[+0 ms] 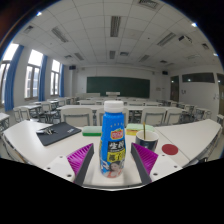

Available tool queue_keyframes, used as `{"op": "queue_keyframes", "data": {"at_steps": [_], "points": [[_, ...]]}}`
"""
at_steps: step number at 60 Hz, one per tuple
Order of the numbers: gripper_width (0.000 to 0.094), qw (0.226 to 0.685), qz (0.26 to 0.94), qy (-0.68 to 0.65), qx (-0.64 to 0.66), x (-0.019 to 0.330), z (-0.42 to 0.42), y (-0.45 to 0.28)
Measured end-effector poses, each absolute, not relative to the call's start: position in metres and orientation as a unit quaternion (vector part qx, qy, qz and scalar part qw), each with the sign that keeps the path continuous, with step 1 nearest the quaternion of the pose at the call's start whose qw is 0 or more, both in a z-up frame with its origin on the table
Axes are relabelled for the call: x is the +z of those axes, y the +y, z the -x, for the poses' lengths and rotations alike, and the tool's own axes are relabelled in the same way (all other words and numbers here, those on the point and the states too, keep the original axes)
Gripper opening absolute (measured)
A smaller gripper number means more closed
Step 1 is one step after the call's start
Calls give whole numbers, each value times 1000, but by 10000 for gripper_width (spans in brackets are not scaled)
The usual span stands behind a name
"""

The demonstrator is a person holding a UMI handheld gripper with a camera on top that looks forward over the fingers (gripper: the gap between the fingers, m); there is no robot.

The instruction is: Pour water

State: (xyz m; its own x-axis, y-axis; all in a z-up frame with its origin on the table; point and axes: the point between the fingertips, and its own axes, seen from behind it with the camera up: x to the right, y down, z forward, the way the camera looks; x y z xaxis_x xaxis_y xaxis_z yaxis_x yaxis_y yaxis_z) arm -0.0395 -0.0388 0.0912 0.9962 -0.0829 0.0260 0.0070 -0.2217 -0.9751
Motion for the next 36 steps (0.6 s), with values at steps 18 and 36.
{"op": "queue_keyframes", "data": {"at_steps": [18,36], "points": [[612,640,764,-5,-79,76,30,20],[361,649,756,34,-75,75,22,22]]}}
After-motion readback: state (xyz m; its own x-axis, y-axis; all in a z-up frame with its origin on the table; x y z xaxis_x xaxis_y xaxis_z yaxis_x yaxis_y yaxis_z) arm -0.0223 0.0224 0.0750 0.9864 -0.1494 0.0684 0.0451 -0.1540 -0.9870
